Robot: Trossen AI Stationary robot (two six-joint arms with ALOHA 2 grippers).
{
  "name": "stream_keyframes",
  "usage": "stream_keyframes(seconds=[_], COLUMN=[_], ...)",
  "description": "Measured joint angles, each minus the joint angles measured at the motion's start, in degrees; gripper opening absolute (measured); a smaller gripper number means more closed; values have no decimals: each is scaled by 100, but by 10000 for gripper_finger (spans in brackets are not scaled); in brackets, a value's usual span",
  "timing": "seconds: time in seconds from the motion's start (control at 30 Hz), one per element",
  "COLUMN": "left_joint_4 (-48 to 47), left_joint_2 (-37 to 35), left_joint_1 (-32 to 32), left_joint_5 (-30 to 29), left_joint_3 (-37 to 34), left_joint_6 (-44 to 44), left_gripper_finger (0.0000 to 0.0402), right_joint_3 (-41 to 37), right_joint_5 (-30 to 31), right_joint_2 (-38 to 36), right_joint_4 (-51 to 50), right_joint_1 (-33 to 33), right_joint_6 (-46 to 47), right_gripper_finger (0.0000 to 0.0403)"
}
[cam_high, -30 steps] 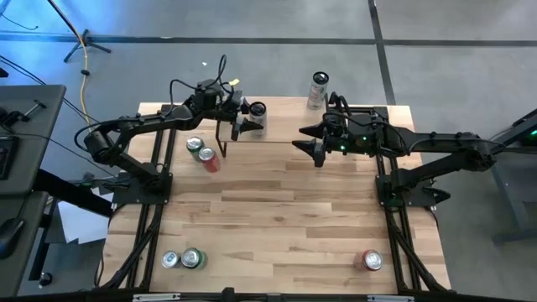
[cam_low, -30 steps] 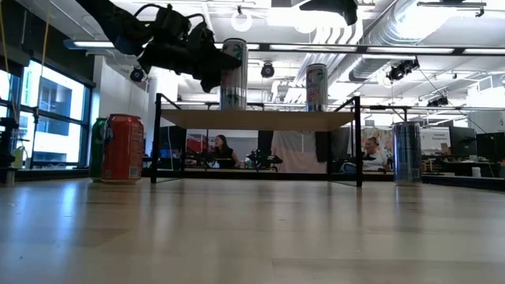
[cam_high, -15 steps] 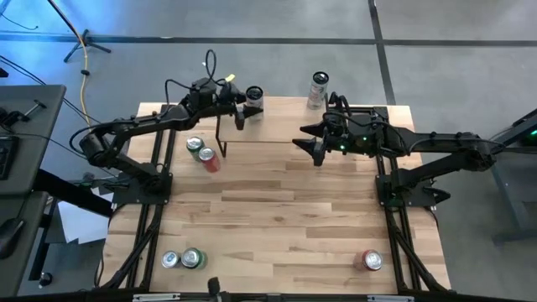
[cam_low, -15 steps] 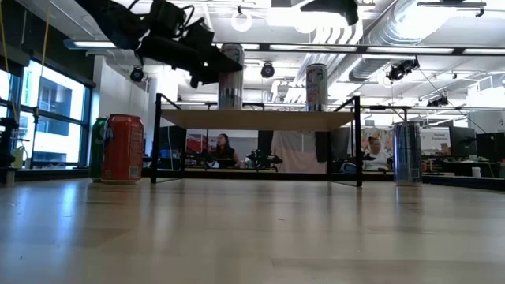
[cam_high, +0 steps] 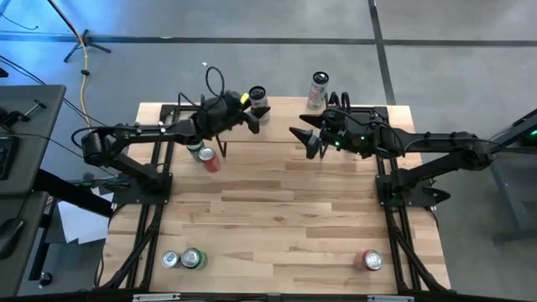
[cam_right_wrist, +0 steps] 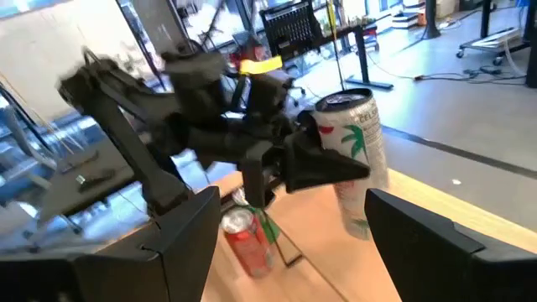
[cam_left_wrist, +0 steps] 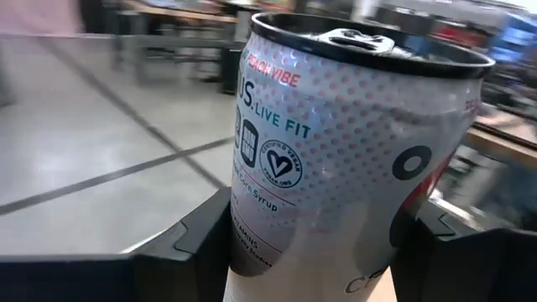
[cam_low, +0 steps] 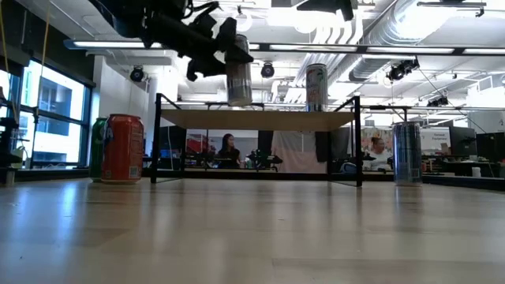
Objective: Place canned beverage on shelf
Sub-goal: Put the white pink soda can on the shelf aligned with the other white pink soda can
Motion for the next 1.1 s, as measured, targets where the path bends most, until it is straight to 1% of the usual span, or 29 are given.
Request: stream_keyframes(seconds=[0.13, 0.2, 0.27, 0.4, 0.53, 0.6, 0.97, 1.1], left_joint_4=[-17, -41, -39, -219, -561, -556, -505, -506], left_joint_2=[0, 0, 0, 4, 26, 26, 26, 26], left_joint_1=[-445, -601, -722, -802, -784, -752, -706, -706], left_joint_5=[-1159, -1537, -1733, -1773, -1819, -1820, -1733, -1721], left_joint_3=[0, 0, 0, 2, 2, 2, 2, 6], left_joint_6=[172, 277, 244, -97, -171, -167, -178, -472], left_gripper_finger=[195, 195, 195, 196, 196, 199, 247, 252], right_joint_3=[0, 0, 0, 0, 0, 0, 0, 0], right_joint_5=[26, -8, -68, -173, -172, -181, -220, -220], right_joint_2=[125, 185, 199, 232, 226, 226, 226, 226], right_joint_4=[117, 156, 138, 151, 184, 183, 191, 191], right_joint_1=[-84, -133, -201, -342, -435, -458, -465, -465], right_joint_6=[-114, -145, -148, -149, -148, -148, -148, -148], right_gripper_finger=[282, 282, 282, 282, 282, 282, 282, 282])
